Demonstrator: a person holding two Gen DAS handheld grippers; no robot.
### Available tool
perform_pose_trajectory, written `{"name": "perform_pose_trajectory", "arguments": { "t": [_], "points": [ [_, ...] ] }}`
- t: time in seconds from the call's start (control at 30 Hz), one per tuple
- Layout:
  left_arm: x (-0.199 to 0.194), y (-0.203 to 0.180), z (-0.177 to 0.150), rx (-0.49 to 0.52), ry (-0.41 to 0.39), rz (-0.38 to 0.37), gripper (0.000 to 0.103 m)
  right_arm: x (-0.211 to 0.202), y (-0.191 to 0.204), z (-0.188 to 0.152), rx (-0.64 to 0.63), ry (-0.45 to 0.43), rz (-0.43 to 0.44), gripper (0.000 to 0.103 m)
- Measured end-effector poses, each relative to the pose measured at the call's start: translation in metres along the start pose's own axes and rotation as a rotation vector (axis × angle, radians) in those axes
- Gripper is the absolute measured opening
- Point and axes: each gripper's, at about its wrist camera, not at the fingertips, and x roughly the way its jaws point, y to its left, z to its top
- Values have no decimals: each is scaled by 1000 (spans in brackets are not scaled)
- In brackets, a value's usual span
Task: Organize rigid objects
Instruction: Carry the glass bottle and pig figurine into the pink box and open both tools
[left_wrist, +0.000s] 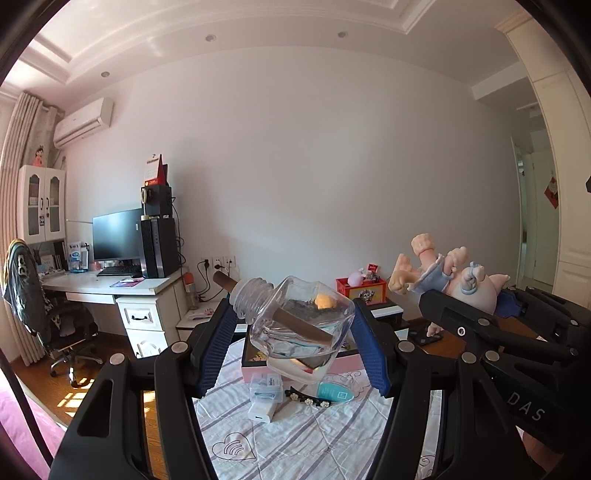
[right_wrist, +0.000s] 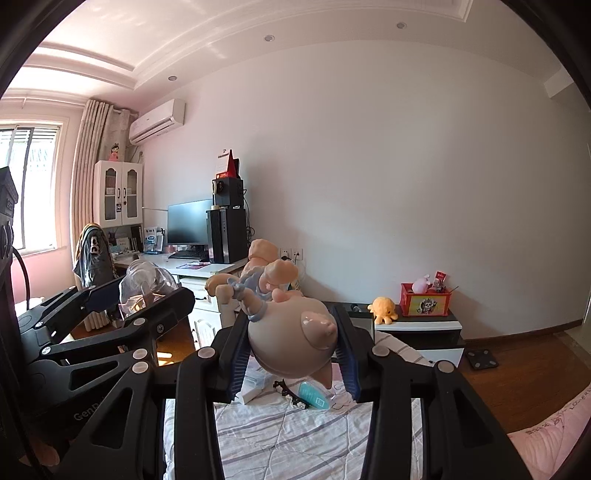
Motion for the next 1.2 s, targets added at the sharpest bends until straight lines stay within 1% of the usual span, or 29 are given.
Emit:
{"name": "perform_pose_trajectory", "arguments": {
  "t": [0.17,0.3,0.4,0.43,0.47,0.6,0.7,0.77,0.83,0.9,0.97,1.03,1.17,1.2],
  "points": [
    [-11,5,3,8,-30,22,64,-10,9,5,-13,-18,2,43],
    [-13,7,3,5,-34,30,64,-12,12,6,-20,-22,7,43],
    [-8,8,1,6,-28,36,64,-9,13,6,-24,-16,11,43],
    [-7,7,0,5,-25,37,64,-5,7,4,-20,-14,13,43],
    [-4,1,0,5,-20,42,64,-3,7,3,-19,-11,14,43],
    [17,4,-4,7,4,45,64,16,1,2,-17,12,21,43],
    [48,10,-8,-2,41,18,64,41,-6,1,-8,43,27,43],
    [76,16,-10,-22,90,-11,64,63,-11,0,-8,68,25,43],
    [105,18,-12,-24,120,-25,64,87,-17,-2,-7,94,25,43],
    [137,20,-15,-18,153,-27,64,114,-25,-3,-6,121,23,43],
    [168,17,-20,2,195,-5,64,143,-32,-7,-9,154,19,43],
    [199,15,-26,16,223,-1,64,173,-42,-13,-1,192,15,43],
    [269,17,-48,-10,350,-47,64,230,-65,-32,26,273,10,43],
    [285,16,-55,-6,379,-46,64,242,-70,-38,33,293,6,43]
  ]
}}
